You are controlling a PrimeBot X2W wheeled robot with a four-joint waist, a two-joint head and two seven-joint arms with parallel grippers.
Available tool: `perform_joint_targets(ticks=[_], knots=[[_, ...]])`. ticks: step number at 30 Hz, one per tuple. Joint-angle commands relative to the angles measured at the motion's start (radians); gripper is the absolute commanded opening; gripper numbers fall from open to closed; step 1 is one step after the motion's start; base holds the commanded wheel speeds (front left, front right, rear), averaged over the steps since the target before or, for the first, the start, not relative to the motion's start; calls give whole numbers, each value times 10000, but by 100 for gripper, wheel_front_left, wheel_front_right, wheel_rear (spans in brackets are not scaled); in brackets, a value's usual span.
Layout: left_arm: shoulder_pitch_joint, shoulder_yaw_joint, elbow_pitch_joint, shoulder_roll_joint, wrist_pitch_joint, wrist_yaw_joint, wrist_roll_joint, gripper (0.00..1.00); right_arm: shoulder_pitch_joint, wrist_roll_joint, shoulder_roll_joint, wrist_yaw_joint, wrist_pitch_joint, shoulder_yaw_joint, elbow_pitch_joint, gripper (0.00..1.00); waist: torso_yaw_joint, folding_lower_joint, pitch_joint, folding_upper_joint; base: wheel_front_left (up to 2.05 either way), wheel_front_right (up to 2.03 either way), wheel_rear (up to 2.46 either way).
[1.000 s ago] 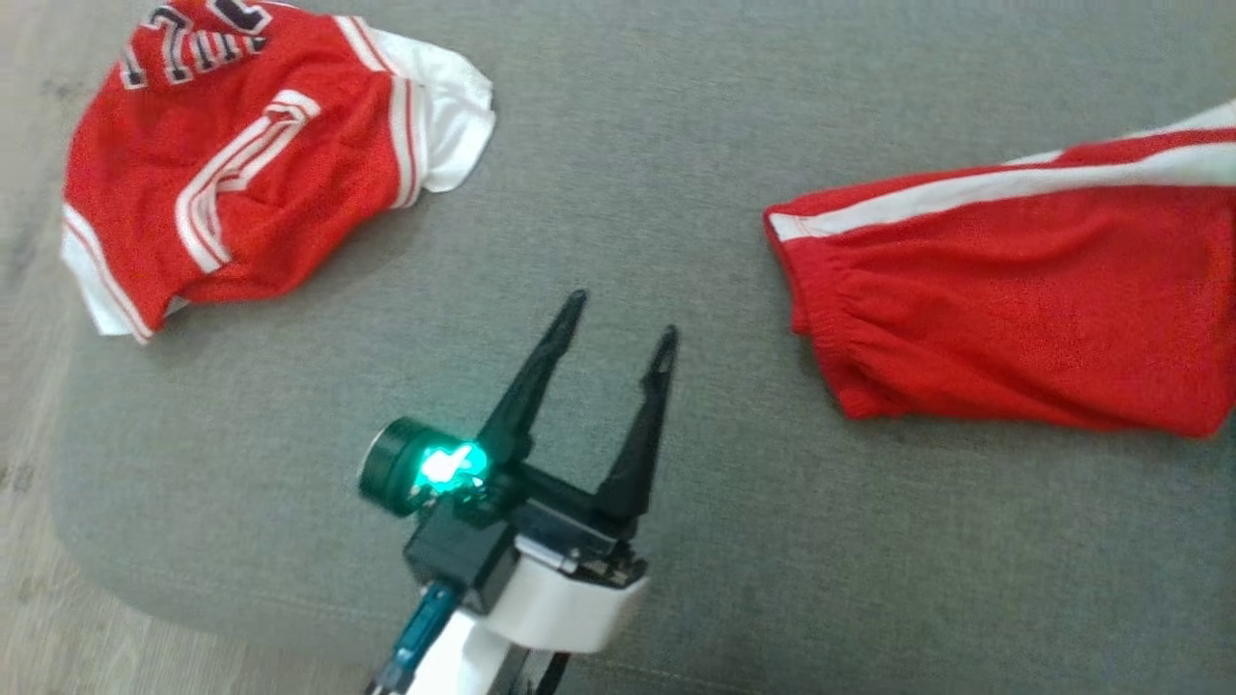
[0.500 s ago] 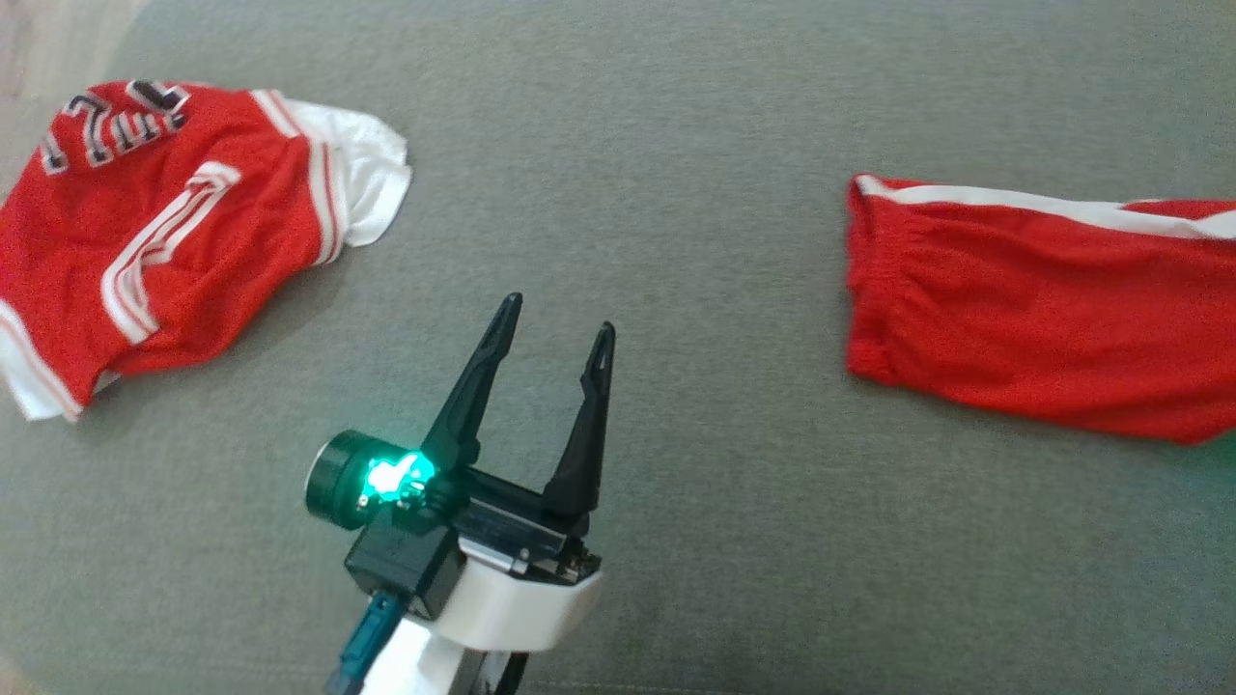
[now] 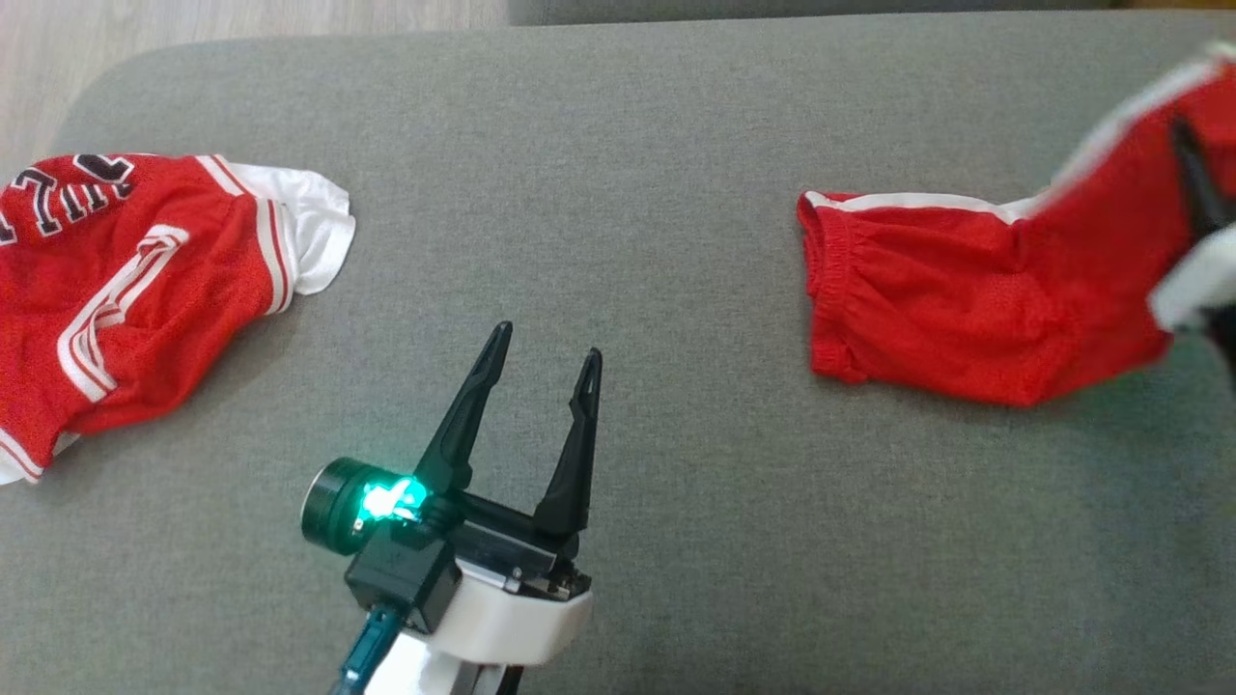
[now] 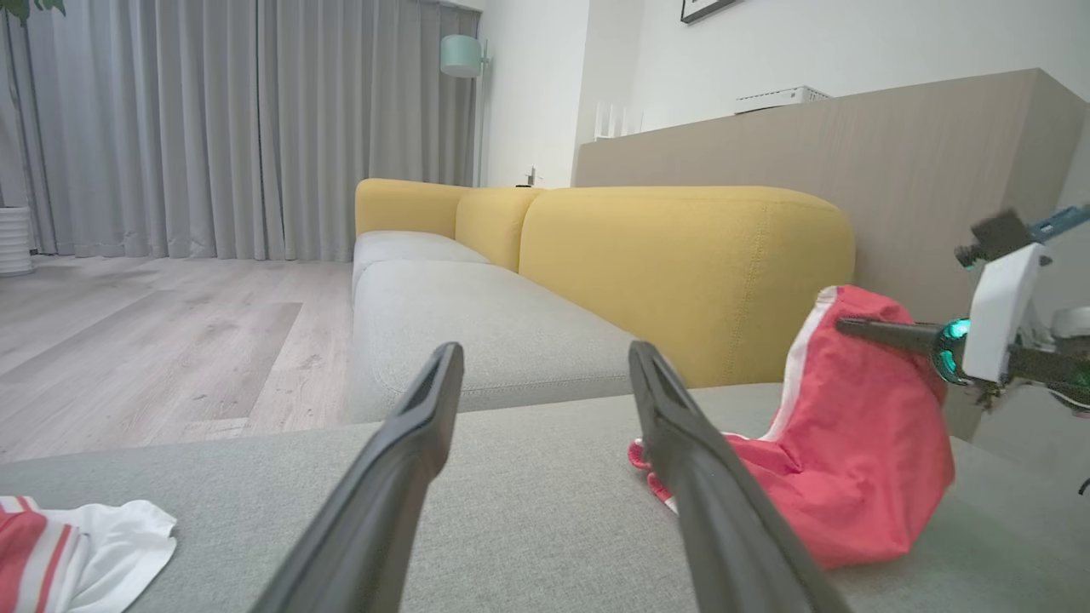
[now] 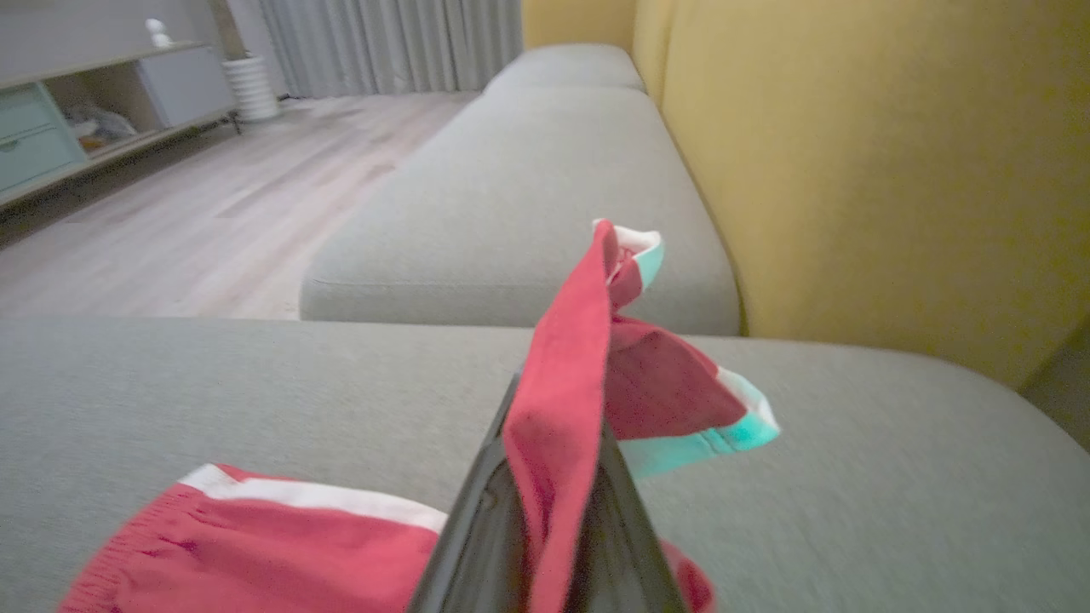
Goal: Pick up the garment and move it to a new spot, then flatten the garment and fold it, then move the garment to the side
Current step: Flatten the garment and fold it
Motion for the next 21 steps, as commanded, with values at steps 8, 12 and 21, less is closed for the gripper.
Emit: perform_joint_targets(ticks=[8, 12, 21], knots=[[-166, 406, -140, 3, -51, 53, 24, 100, 447, -1859, 1778, 67, 1080, 469, -1909, 0, 383, 0, 25, 0, 0, 0, 0], [-222, 482, -18, 3, -51, 86, 5, 100, 1377, -2511, 2865, 67, 1168, -116, -2430, 100, 592, 0, -34, 0, 0, 0, 0], [358, 669, 140, 3, -51, 177, -55, 100, 3663, -3064, 3109, 67, 776, -2960, -4680, 100, 558, 0, -1005, 0, 0, 0, 0]])
